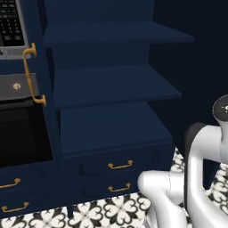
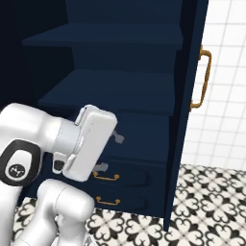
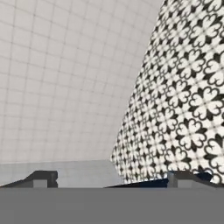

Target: Pick the kettle from the counter and place it on the tray. Then pick the mug from the cabinet and place it on the tray. Then close the cabinet doors.

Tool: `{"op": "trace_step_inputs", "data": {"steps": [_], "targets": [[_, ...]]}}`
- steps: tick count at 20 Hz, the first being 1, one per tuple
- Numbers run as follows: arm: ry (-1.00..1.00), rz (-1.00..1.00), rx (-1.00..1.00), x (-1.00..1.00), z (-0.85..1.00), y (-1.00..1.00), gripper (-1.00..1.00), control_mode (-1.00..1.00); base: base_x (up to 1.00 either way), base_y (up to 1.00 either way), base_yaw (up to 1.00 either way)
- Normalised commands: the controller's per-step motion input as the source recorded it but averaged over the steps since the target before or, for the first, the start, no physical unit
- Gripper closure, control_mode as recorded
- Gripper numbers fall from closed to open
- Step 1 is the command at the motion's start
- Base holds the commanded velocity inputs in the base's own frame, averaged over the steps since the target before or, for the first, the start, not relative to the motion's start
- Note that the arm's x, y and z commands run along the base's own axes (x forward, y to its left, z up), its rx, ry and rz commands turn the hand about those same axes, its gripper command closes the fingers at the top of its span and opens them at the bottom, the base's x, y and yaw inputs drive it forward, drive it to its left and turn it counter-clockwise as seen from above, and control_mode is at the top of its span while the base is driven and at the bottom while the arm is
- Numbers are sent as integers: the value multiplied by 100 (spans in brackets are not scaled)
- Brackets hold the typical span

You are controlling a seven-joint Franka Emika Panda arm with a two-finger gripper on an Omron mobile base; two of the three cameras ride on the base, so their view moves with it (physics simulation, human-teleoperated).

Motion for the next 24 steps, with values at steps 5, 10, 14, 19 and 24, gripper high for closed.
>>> {"op": "trace_step_inputs", "data": {"steps": [5, 10, 14, 19, 24], "targets": [[-15, -31, 0, -38, -1, -50, -100, -100, 0, 0, 0], [-2, -24, -4, 29, -12, -44, -100, -100, 0, 0, 0], [0, -2, -3, 66, -16, -17, -100, -100, 0, 0, 0], [-1, 6, -1, 26, -2, -21, -100, -100, 0, 0, 0], [-7, 5, 0, 9, 1, -20, -100, -100, 0, 0, 0]]}}
